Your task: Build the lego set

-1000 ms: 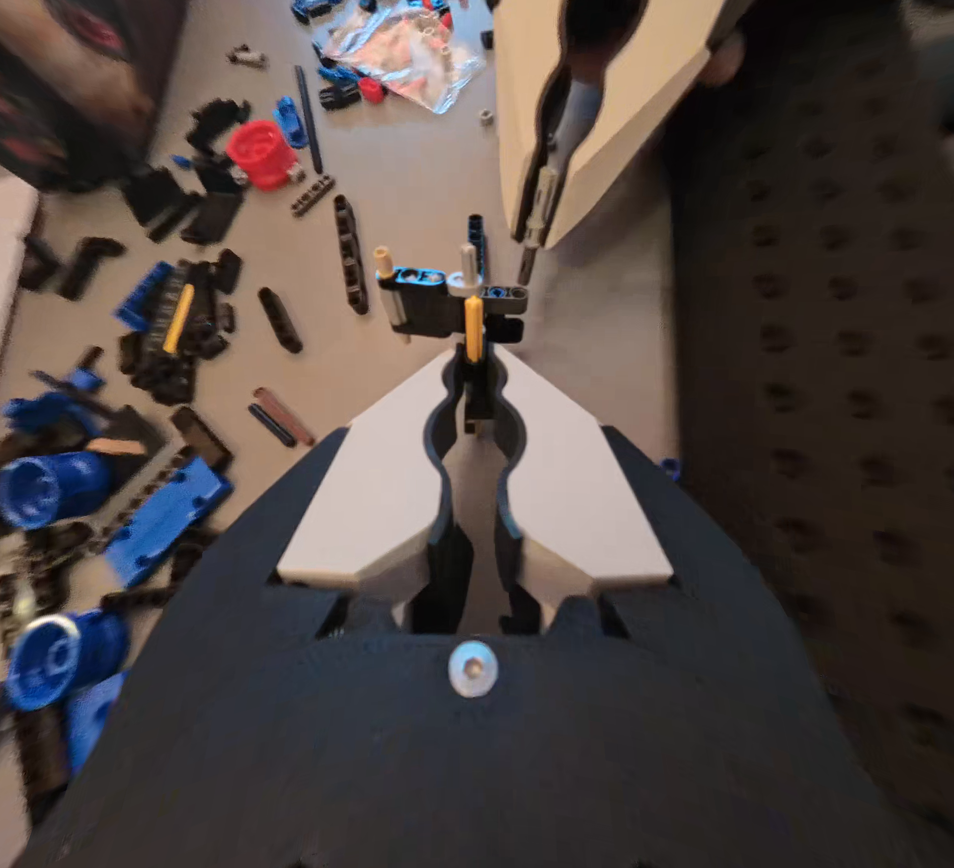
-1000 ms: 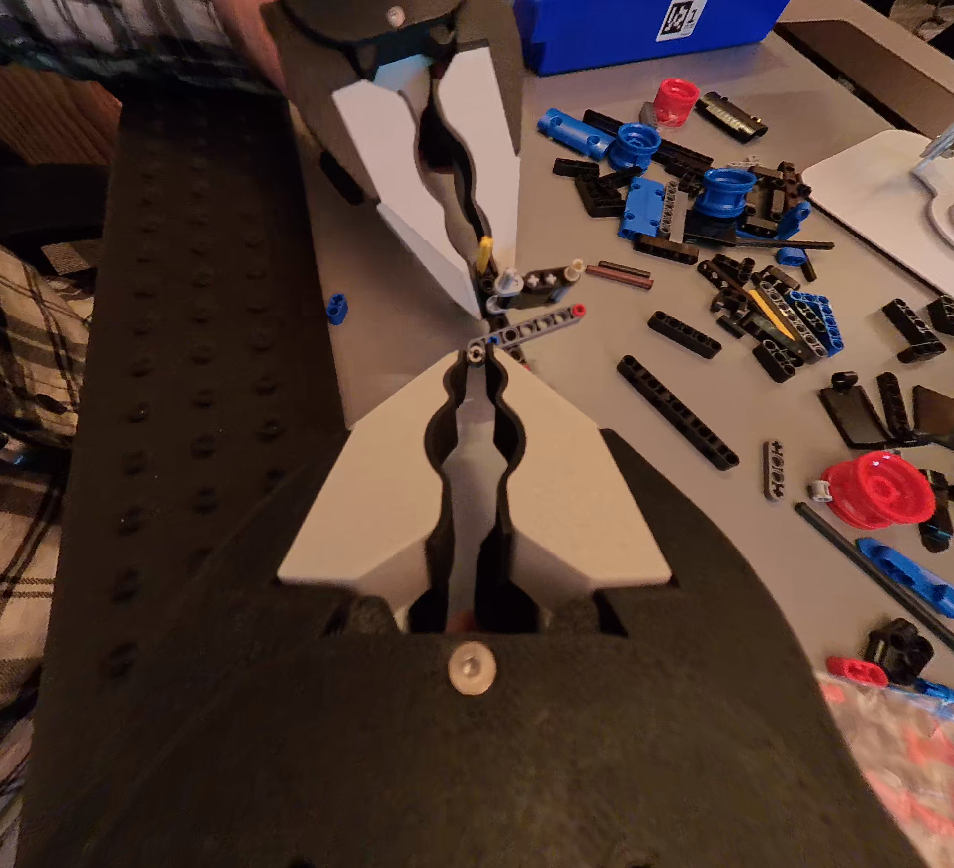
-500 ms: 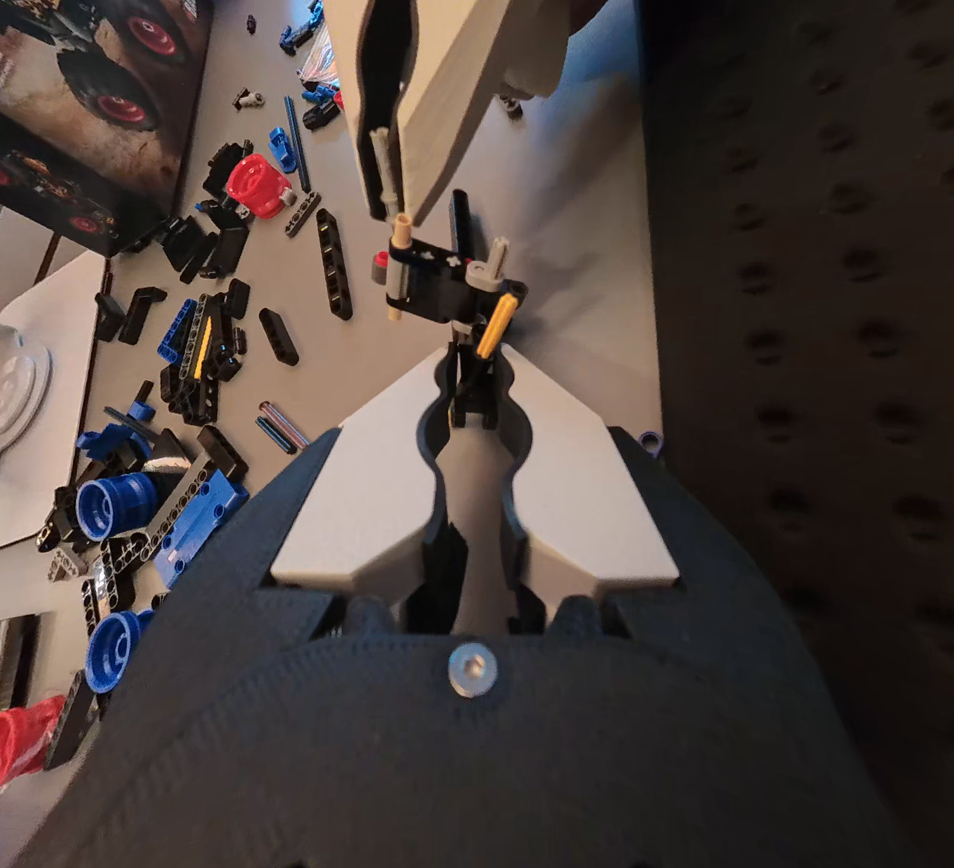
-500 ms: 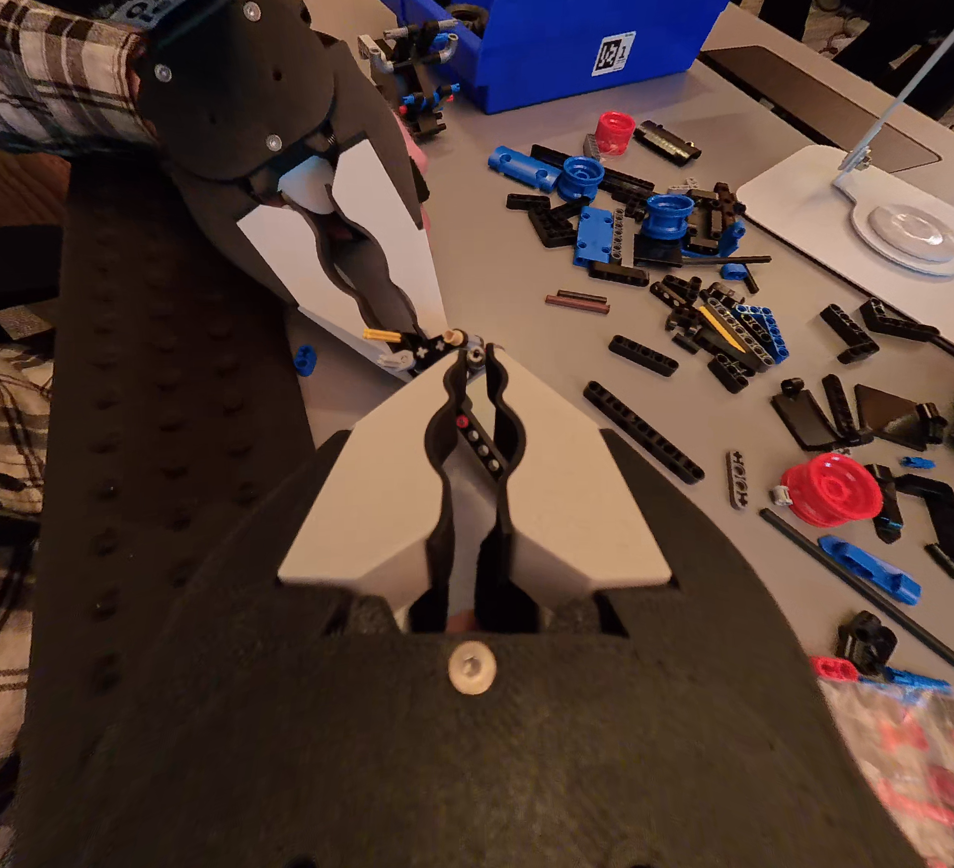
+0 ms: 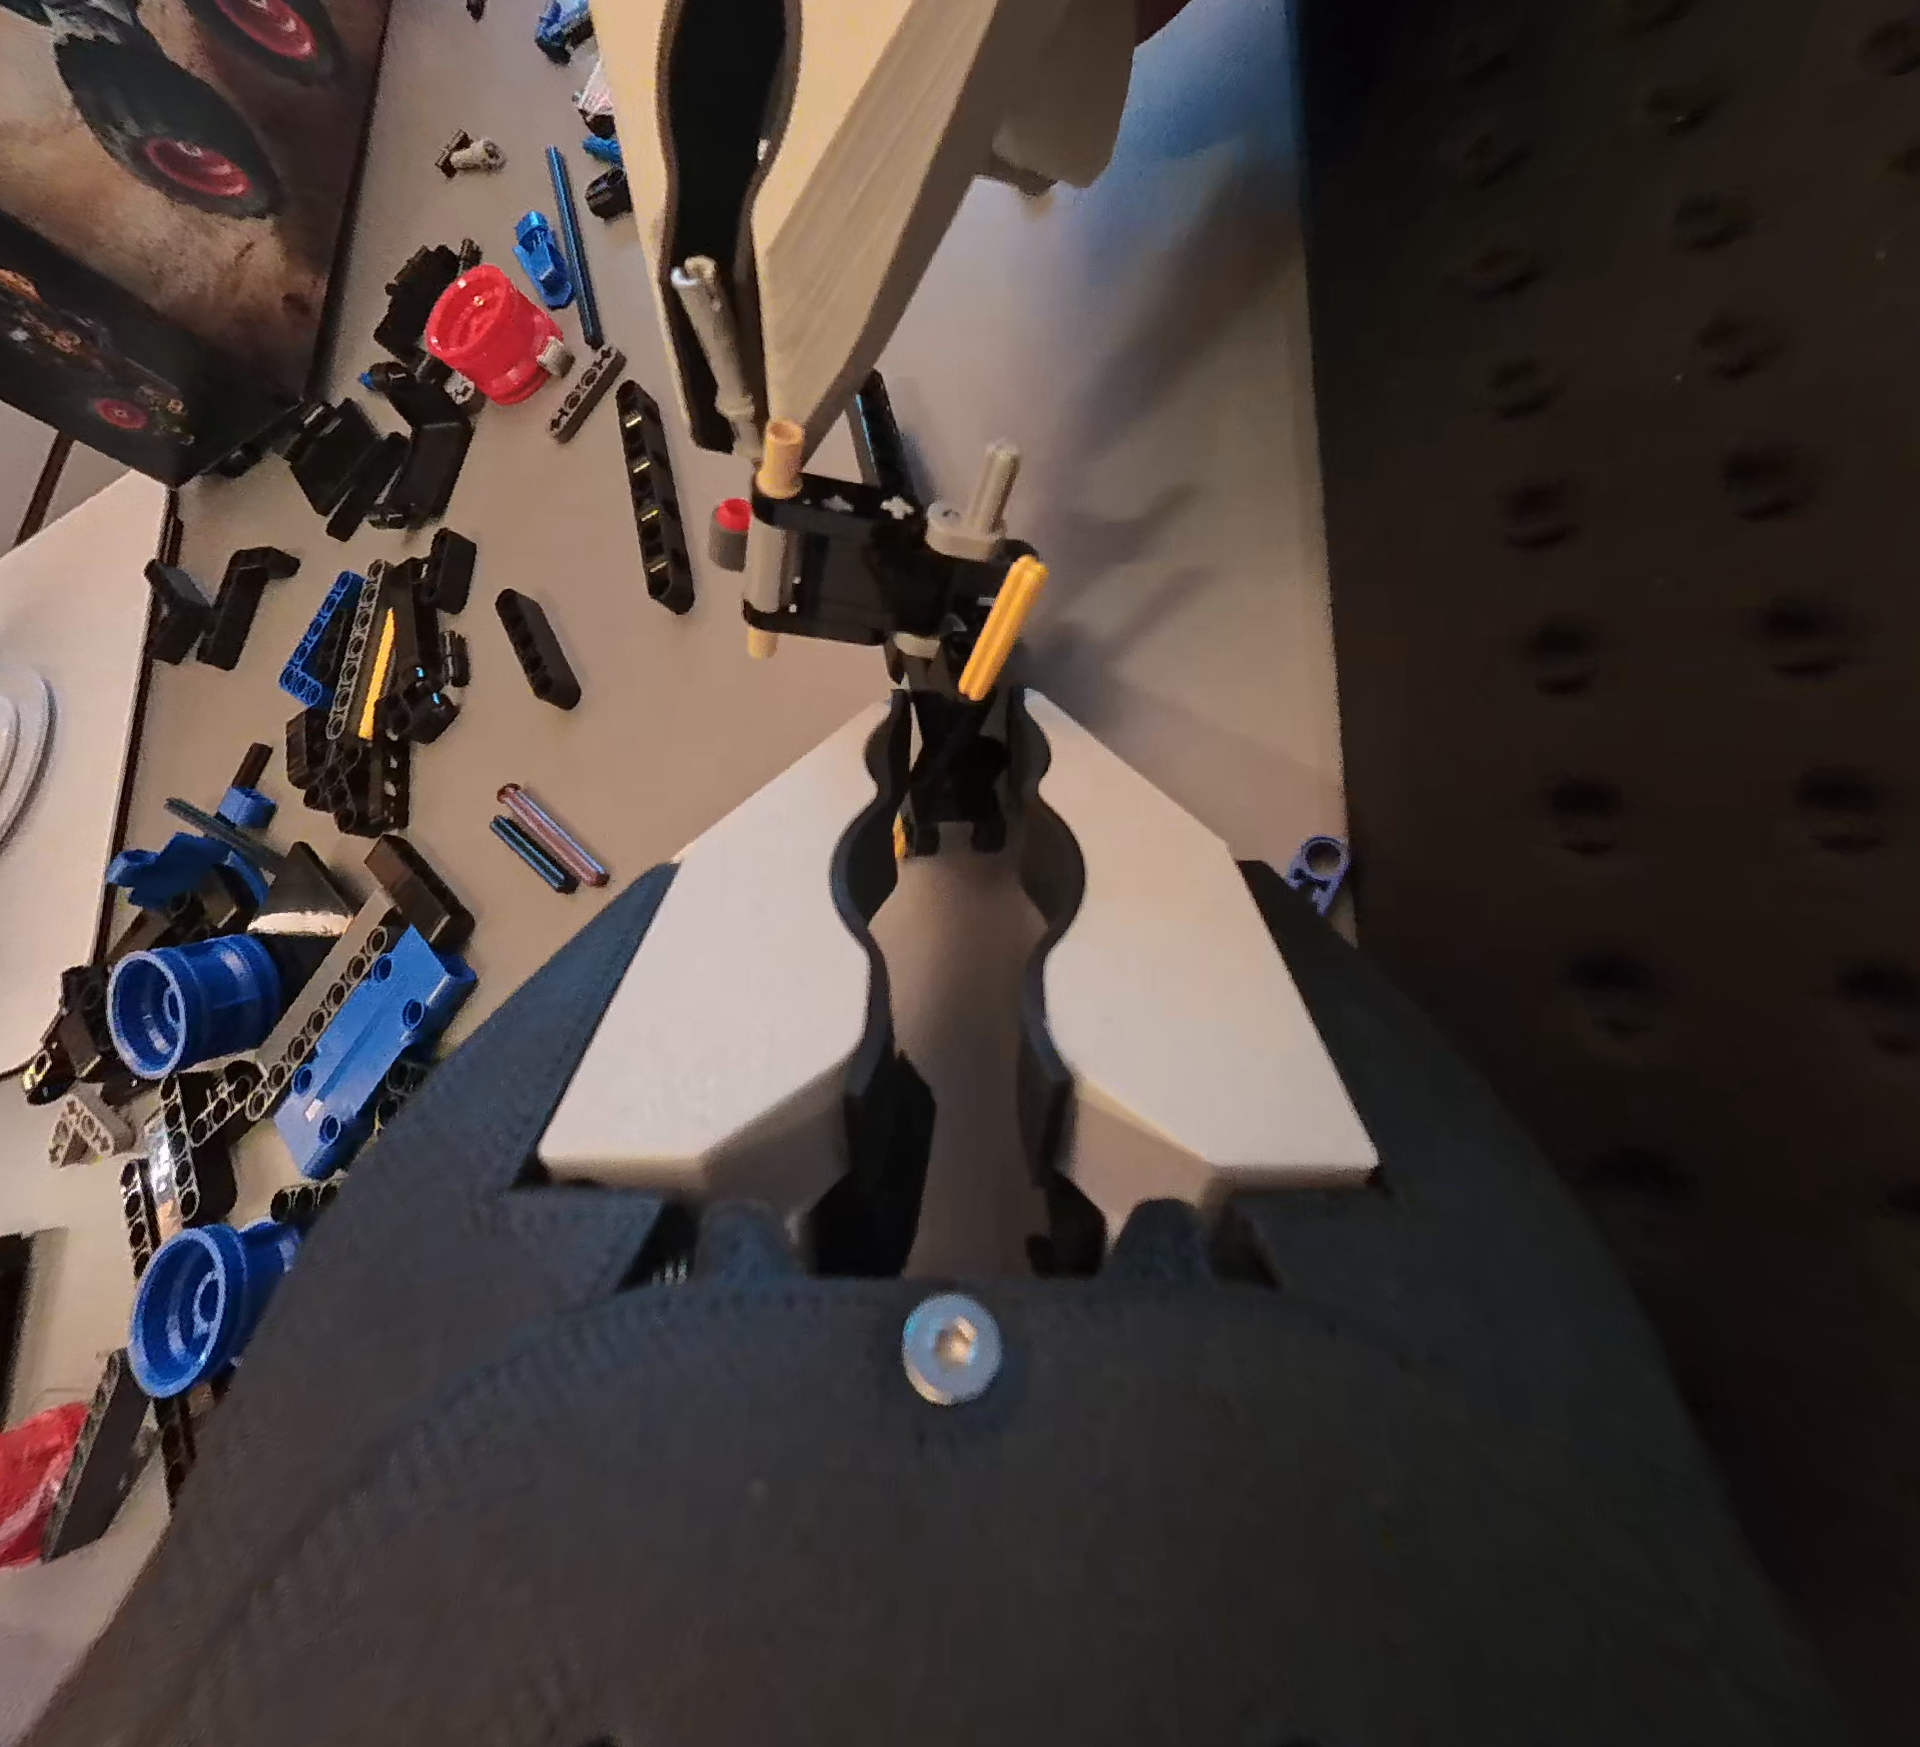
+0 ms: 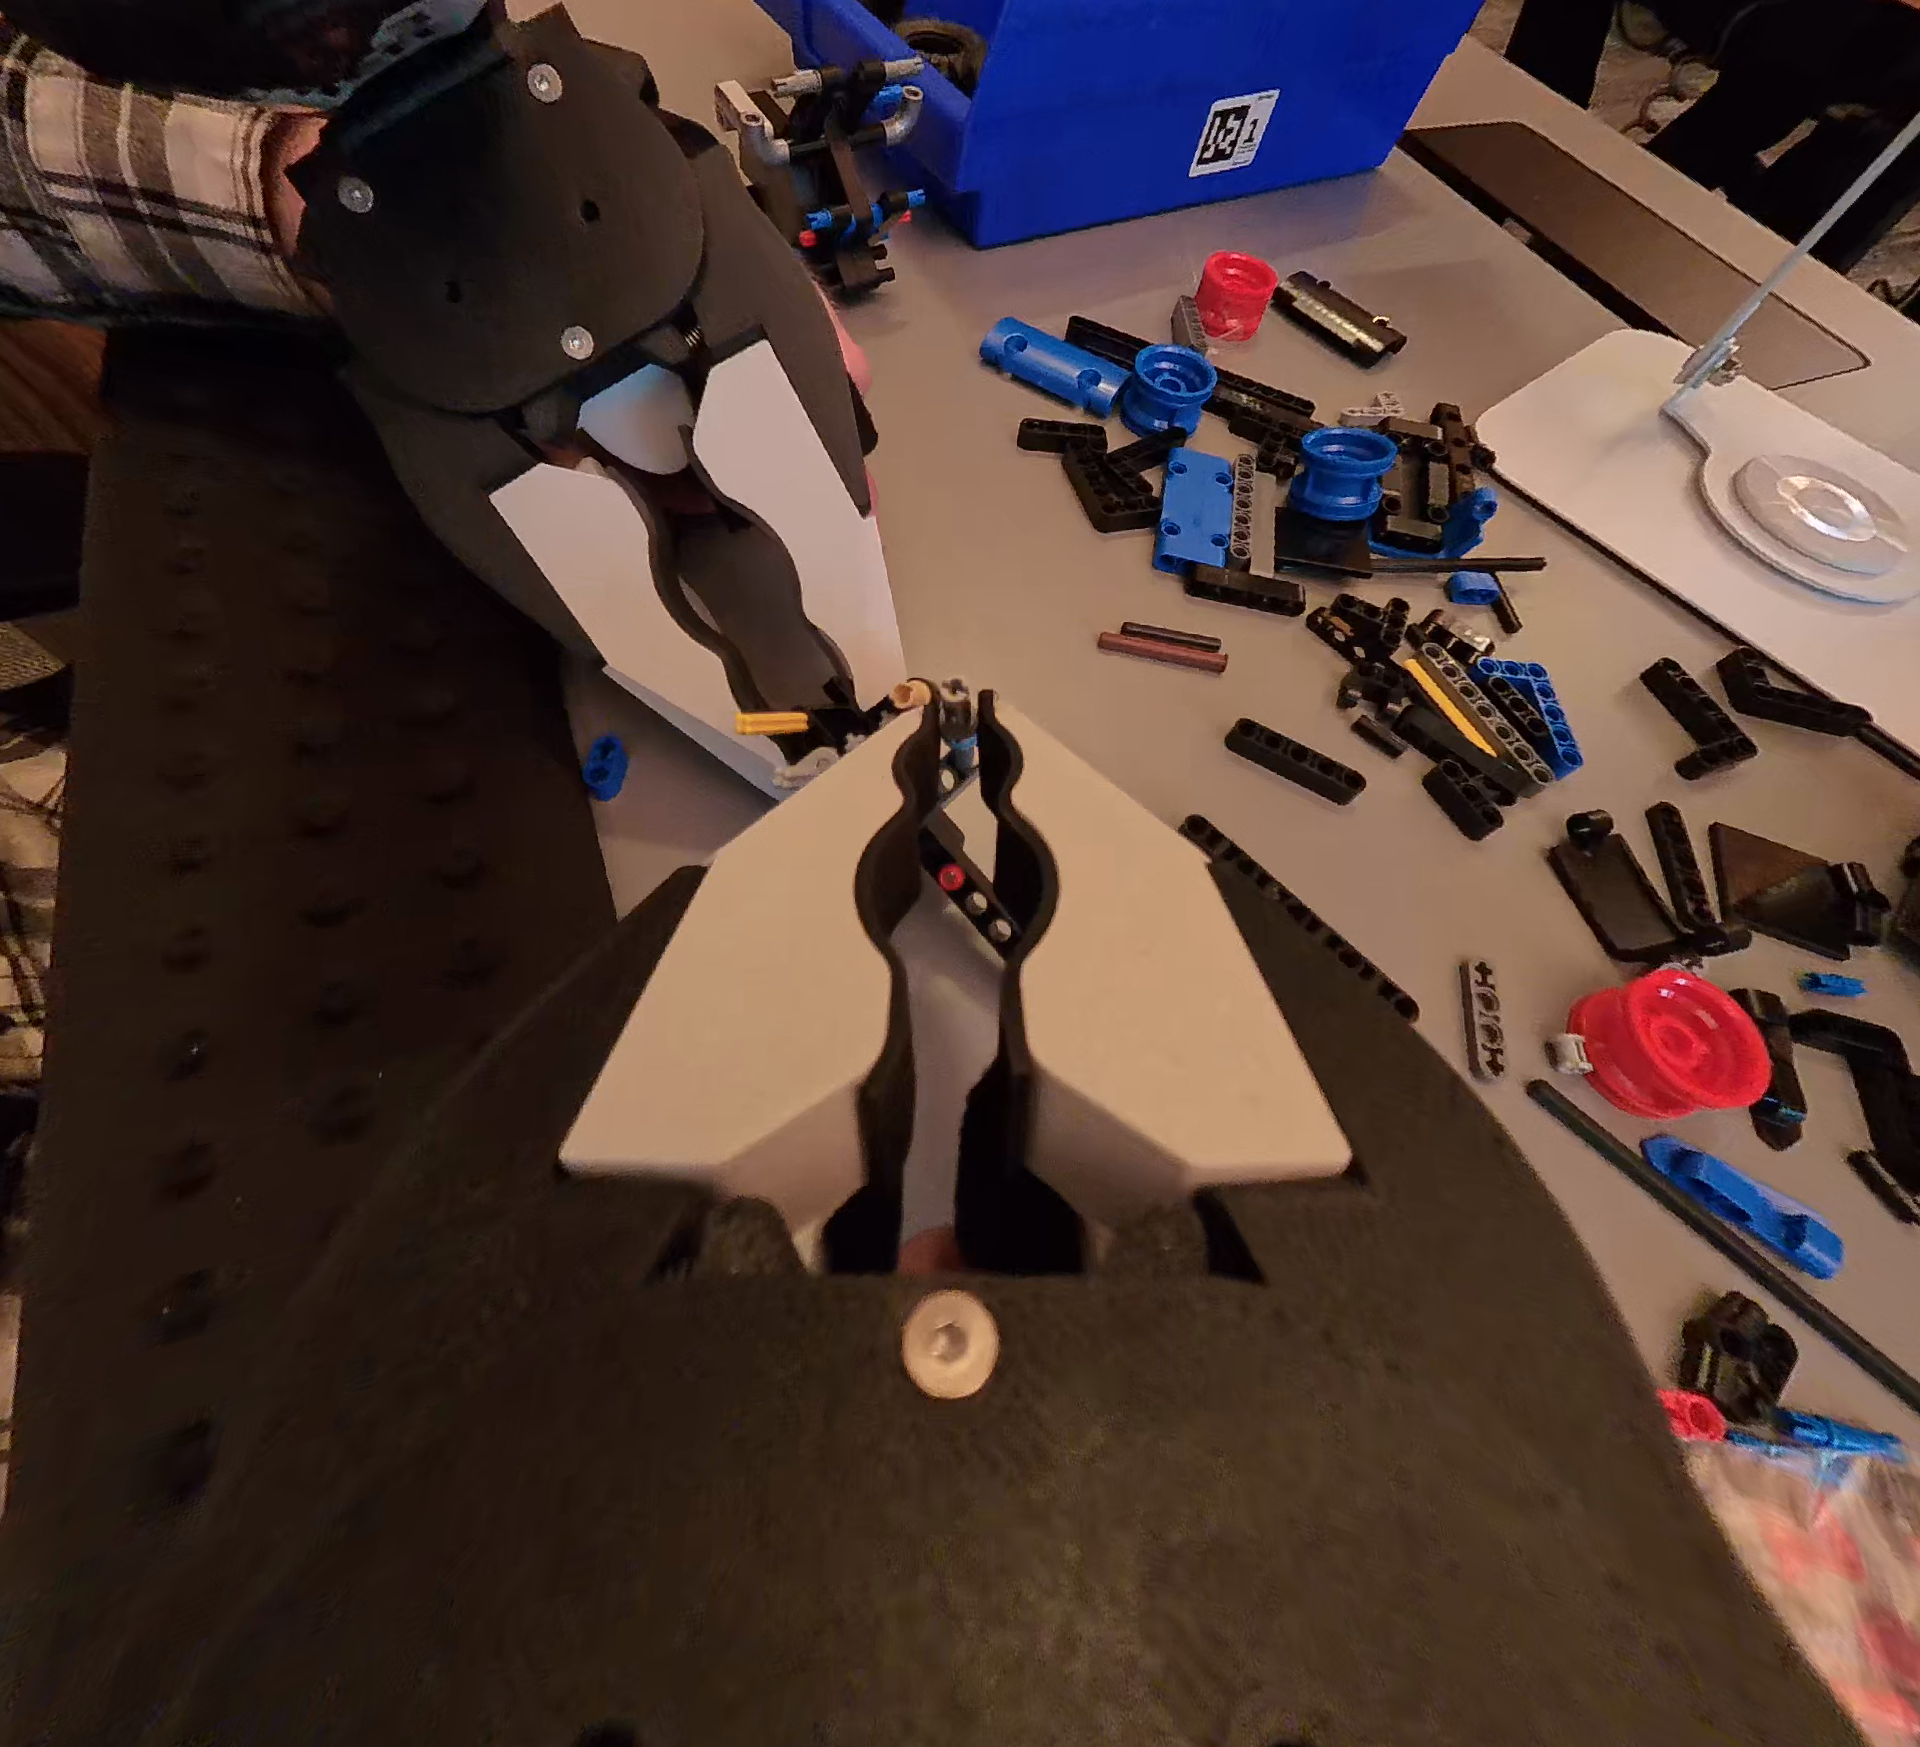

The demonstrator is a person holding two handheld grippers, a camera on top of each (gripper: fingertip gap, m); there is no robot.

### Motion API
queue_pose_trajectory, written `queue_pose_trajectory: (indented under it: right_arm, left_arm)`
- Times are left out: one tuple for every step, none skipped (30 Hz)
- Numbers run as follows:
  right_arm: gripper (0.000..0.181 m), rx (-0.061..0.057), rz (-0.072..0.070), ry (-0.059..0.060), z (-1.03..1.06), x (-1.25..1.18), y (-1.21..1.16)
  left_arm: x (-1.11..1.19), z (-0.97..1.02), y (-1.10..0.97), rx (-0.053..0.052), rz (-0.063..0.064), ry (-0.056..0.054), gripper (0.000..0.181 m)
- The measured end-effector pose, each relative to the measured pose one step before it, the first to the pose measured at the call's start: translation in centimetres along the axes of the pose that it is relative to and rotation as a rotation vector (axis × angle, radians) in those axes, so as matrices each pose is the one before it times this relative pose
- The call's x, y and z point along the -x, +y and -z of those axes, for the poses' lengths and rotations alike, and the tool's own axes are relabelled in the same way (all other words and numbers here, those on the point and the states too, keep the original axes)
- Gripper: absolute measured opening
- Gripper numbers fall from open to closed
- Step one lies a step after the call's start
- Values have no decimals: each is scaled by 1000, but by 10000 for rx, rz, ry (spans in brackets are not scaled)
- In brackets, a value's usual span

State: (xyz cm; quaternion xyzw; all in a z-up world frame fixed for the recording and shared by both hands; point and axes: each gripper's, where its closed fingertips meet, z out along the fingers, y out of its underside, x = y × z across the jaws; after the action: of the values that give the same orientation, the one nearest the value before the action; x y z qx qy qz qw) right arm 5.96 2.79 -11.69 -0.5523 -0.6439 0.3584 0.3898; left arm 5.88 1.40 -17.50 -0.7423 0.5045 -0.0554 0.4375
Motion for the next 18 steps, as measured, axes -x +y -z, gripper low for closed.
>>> queue_pose_trajectory:
  right_arm:
    - [6, -4, -26, -8, -9, -41, 0]
    - [6, -5, -12, 10, 15, -47, -15]
    - [6, -8, -11, 7, 49, -23, -27]
    - [6, -10, -16, 0, 60, 1, -36]
    - [6, -19, -13, 6, 81, -11, -57]
    - [6, -70, -32, 22, 118, -47, -113]
    - [6, -68, -62, 3, 142, -41, -130]
    - [6, -64, -59, 17, 150, -90, -109]
    - [6, -30, -51, 15, 125, -104, -51]
    - [6, 10, -21, 31, 108, -115, 24]
    - [6, 18, 12, 57, 122, -145, 36]
    - [6, 2, -4, 50, 160, -132, 26]
    - [6, -32, -38, 34, 176, -117, -33]
    - [6, -42, -49, 20, 187, -101, -39]
    - [6, -33, -40, 25, 180, -113, -22]
    - [6, -12, -23, 43, 164, -119, 23]
    - [6, -4, -10, 41, 156, -117, 37]
    - [6, -25, -10, 28, 137, -79, 15]
  left_arm:
    - [10, -2, -1, -8, 27, 10, 17]
    - [11, -7, -11, -3, -4, -9, 17]
    - [5, -5, 7, 8, -32, -20, 17]
    - [-14, -6, -8, 12, -34, -10, 17]
    - [-10, -14, -2, 2, -26, -7, 17]
    - [-7, 4, -4, -3, -7, 3, 17]
    - [12, -2, -6, -3, 7, 5, 17]
    - [-6, -2, 4, -1, 13, 7, 16]
    - [4, -10, -2, -5, 6, 9, 16]
    - [3, 5, -6, -8, 8, 9, 16]
    - [4, -4, -9, -5, 14, 7, 16]
    - [1, -4, 0, -5, 12, 3, 16]
    - [4, 2, 1, -4, 0, 1, 16]
    - [-1, 3, -6, -5, -14, 2, 16]
    - [-8, -7, -2, -2, -18, 3, 16]
    - [-2, -1, -9, -2, -12, -2, 16]
    - [6, -6, -11, -8, -10, 0, 16]
    - [2, 0, -11, -9, -11, -2, 16]
